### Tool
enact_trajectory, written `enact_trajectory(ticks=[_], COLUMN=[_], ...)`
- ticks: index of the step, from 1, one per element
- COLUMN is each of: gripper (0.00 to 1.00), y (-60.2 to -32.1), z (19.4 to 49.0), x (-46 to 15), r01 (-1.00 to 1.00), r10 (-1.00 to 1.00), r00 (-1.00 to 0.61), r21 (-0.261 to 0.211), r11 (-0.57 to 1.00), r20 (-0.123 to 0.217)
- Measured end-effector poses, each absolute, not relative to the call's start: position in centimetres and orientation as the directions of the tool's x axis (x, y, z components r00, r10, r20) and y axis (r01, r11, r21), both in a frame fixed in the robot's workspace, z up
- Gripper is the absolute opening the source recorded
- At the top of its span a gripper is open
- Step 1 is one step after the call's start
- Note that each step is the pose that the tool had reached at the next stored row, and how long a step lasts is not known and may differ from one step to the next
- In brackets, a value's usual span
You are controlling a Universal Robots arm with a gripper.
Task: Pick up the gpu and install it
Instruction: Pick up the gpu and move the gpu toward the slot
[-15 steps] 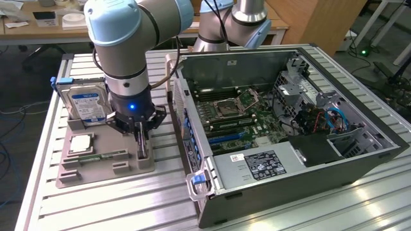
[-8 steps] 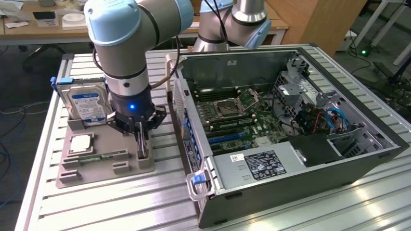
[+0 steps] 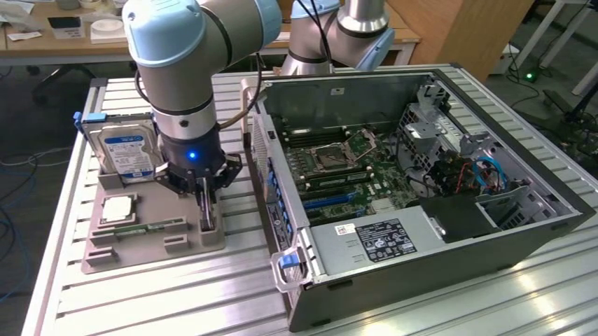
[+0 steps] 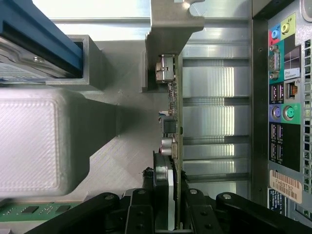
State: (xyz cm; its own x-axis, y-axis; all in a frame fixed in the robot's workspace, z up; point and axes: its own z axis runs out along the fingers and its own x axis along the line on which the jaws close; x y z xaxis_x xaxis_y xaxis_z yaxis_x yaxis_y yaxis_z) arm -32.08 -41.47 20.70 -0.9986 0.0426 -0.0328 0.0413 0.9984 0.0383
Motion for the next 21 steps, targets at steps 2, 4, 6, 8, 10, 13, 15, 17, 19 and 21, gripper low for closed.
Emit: enact_trajectory(ticks=[2,4,6,8,10,13,15,17,19,21], gripper=[0.28,0.28,0.28,0.28,0.28,0.28,0.28,0.28,0.28,0.28], y=[-41.5,-41.5,-41.5,-41.5,-41.5,-41.5,-41.5,-41.5,-41.5,-41.5], z=[20.7,20.7,20.7,20.7,20.7,21.2,21.8,22.4,22.9,23.5], x=[-32.1,-32.1,-32.1,-32.1,-32.1,-32.1,-32.1,-32.1,-32.1,-32.1], r01=[0.041,0.041,0.041,0.041,0.041,0.041,0.041,0.041,0.041,0.041], r10=[0.043,0.043,0.043,0.043,0.043,0.043,0.043,0.043,0.043,0.043], r00=[-0.999,-0.999,-0.999,-0.999,-0.999,-0.999,-0.999,-0.999,-0.999,-0.999], r21=[0.038,0.038,0.038,0.038,0.039,0.038,0.038,0.038,0.038,0.038], r11=[0.998,0.998,0.998,0.998,0.998,0.998,0.998,0.998,0.998,0.998], r20=[-0.033,-0.033,-0.033,-0.033,-0.033,-0.033,-0.033,-0.033,-0.033,-0.033])
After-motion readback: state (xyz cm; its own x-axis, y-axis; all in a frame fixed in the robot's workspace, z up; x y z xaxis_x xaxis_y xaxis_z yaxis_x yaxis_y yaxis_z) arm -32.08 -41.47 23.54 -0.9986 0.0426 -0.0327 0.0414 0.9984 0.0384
